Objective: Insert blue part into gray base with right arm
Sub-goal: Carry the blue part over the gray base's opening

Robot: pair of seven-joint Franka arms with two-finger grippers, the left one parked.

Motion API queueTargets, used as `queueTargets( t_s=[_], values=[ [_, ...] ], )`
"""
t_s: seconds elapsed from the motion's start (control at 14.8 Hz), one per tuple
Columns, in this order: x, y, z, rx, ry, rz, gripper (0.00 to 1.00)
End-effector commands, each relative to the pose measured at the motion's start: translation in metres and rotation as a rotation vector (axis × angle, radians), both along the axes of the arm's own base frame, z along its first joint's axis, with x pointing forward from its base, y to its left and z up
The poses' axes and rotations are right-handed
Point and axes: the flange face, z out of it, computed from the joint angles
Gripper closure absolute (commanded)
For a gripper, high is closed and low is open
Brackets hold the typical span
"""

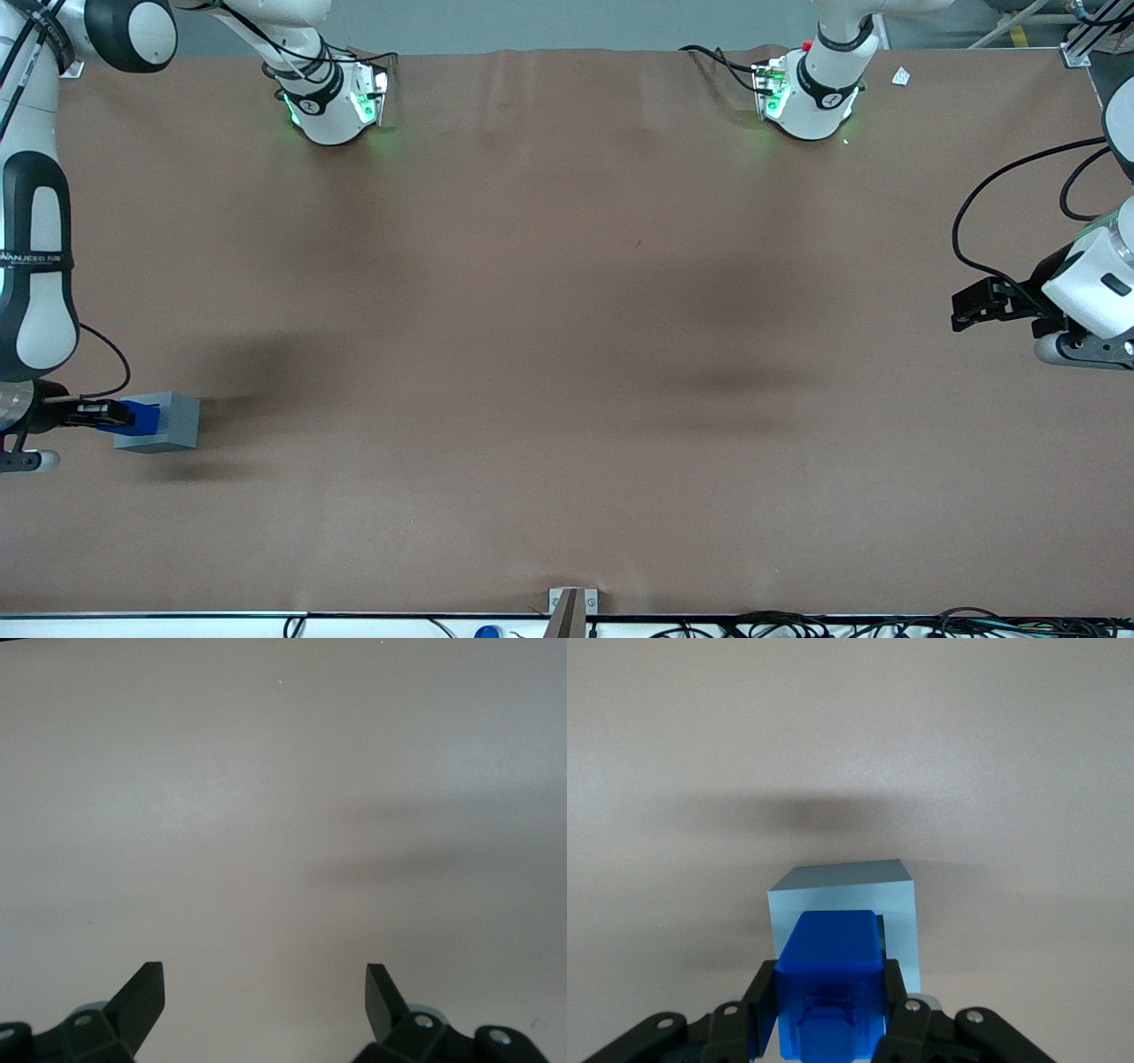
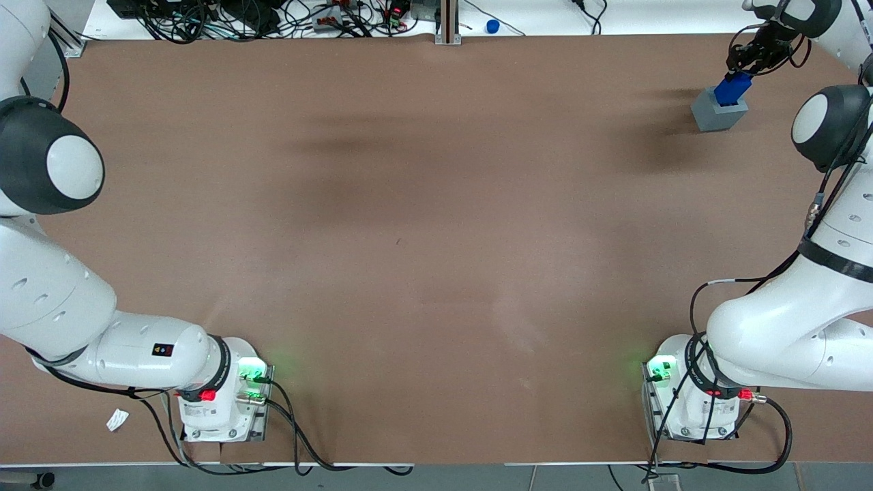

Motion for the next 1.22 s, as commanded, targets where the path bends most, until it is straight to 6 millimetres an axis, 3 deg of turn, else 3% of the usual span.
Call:
queueTargets(
  t_s=[0.0, 0.47, 0.88, 1.15],
  values=[
    [0.004, -0.006, -0.006, 0.011, -0.015, 0.003, 1.00],
    [-0.001, -0.016, -0.009, 0.019, -0.011, -0.016, 1.00],
    [-0.002, -0.016, -0.011, 0.022, -0.006, -0.020, 1.00],
    [-0.004, -0.010, -0.023, 0.029, 0.016, -0.013, 1.00]
  ],
)
